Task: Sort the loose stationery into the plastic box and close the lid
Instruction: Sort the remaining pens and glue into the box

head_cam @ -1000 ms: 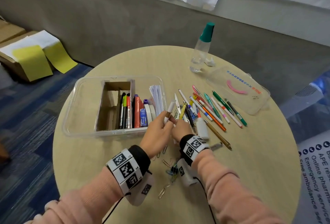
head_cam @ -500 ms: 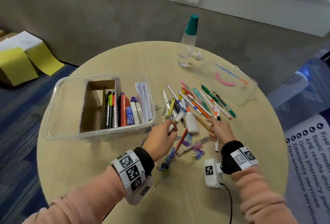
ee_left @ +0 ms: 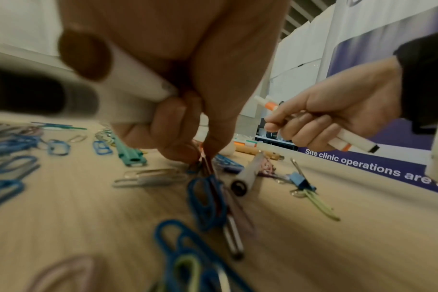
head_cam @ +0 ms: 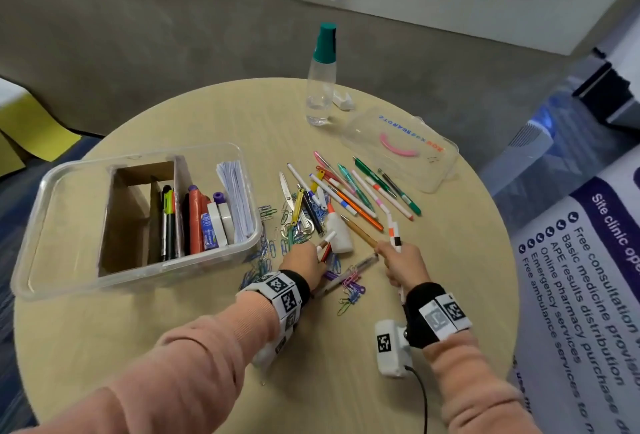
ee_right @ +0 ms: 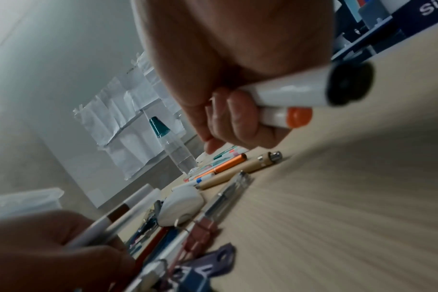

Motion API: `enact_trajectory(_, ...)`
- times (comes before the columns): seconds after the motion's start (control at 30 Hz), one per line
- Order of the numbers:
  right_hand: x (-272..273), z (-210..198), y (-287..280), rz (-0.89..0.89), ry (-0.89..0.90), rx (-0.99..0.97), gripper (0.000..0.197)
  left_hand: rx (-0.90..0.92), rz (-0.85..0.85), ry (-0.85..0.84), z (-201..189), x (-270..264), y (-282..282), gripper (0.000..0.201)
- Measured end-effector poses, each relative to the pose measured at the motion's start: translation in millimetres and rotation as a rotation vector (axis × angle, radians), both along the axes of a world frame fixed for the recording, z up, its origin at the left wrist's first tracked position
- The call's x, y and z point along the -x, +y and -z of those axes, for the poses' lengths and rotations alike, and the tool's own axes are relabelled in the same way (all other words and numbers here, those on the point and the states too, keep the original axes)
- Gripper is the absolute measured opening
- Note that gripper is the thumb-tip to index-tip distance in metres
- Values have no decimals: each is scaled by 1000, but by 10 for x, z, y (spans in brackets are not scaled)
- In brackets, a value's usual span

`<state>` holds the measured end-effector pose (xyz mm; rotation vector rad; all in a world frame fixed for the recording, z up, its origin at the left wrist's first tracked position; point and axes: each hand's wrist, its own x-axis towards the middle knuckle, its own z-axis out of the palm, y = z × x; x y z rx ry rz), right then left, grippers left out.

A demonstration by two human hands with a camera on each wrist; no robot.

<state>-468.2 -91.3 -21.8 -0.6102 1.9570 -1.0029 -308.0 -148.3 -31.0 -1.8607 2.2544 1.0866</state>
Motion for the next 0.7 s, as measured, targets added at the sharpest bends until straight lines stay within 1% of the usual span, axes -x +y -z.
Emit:
enact_trajectory(0.17,37,13,-111,-113,447,-47,18,-1,70,-31,2,67,-26,28)
enact_trajectory(0.27,14,35,-211,-318,712,-209,22,-4,53,-19,-11,63,-62,22)
enact_trajectory(0.33,-1,65,-253,-419,803,-277,23,21,26,-9,-30,43,-86,16)
enact_trajectory(0.5,16,83,-294,-464,855,-314,22,29,78,1,-29,-30,-110,23)
enact_trajectory(0.6,52,44,-251,-419,837,-323,22,42,122,-5,-22,-16,-98,24)
enact_trajectory(0.63,76,28,-231,-383,801,-312,21,38,126,-5,-21,-4,-92,23)
enact_trajectory(0.7,132,-8,-187,-294,656,-252,20,30,120,1,-7,14,-77,24)
